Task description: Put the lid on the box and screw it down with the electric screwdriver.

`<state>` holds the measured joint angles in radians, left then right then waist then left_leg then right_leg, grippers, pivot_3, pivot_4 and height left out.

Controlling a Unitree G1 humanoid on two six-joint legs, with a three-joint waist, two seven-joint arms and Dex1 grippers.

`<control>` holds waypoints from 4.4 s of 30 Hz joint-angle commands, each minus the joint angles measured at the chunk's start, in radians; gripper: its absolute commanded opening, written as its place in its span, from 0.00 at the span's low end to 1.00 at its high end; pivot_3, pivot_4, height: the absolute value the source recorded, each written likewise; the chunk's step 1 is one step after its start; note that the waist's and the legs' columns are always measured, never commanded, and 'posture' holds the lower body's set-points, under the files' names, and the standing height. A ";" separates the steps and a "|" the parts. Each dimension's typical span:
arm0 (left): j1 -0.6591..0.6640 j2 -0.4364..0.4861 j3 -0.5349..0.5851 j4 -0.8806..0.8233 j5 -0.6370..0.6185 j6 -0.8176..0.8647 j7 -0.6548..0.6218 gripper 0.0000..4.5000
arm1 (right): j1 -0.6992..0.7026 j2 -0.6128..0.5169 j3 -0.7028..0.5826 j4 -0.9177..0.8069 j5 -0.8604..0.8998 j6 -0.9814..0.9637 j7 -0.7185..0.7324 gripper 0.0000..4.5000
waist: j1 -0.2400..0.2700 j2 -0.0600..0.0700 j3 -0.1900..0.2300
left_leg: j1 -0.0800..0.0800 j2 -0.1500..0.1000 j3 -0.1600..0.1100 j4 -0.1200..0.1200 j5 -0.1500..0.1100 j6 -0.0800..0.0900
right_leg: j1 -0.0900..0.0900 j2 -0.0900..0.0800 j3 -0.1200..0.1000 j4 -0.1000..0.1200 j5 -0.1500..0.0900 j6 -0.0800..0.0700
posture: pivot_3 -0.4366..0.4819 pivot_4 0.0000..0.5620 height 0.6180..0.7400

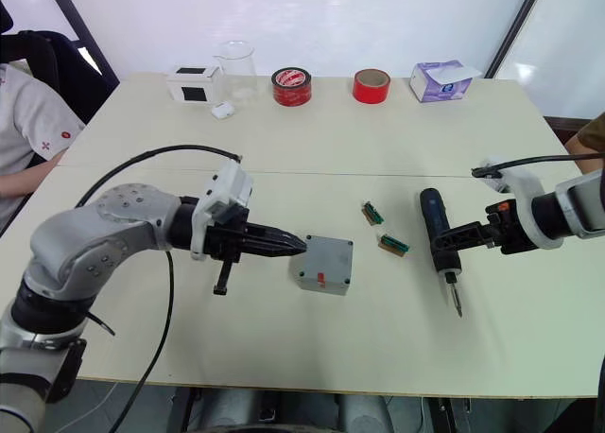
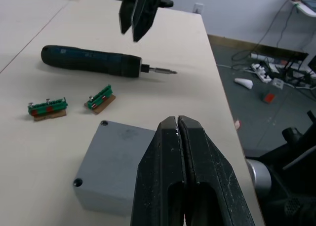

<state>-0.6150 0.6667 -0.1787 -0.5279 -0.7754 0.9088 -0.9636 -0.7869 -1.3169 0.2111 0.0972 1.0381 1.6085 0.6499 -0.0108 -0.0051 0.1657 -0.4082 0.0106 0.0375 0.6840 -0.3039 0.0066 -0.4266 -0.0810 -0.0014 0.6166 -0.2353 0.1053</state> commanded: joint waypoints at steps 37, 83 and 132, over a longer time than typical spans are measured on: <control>-0.039 -0.085 0.062 0.171 0.034 -0.062 0.101 0.00 | -0.130 0.540 -0.660 0.181 -0.384 -0.873 -0.183 0.41 | 0.000 0.002 0.002 | -0.001 -0.001 0.009 -0.001 0.006 -0.001 | -0.003 0.002 0.005 0.000 0.009 0.005 | 0.48 0.27 1.00; 0.038 -0.164 -0.215 0.293 0.404 -0.220 0.022 0.00 | 0.708 0.990 -0.384 -0.643 -0.294 -1.166 -0.262 0.41 | 0.001 0.004 0.002 | 0.001 -0.001 0.007 0.000 0.006 -0.001 | -0.002 0.001 0.007 0.000 0.011 0.007 | 0.48 0.27 1.00; 0.057 -0.195 -0.222 0.263 0.434 -0.206 0.038 0.00 | 0.703 1.053 -0.365 -0.604 -0.342 -1.220 -0.280 0.41 | 0.001 0.004 0.002 | 0.001 -0.001 0.007 0.000 0.006 -0.002 | -0.002 0.001 0.007 0.001 0.011 0.007 | 0.48 0.27 1.00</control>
<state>-0.5628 0.4681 -0.4034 -0.2432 -0.3476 0.6942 -0.9266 -0.0775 -0.2587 -0.1445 -0.4724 0.7030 0.4310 0.3521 -0.0102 -0.0014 0.1676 -0.4070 0.0093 0.0448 0.6841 -0.2979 0.0050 -0.4282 -0.0801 0.0058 0.6174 -0.2245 0.1120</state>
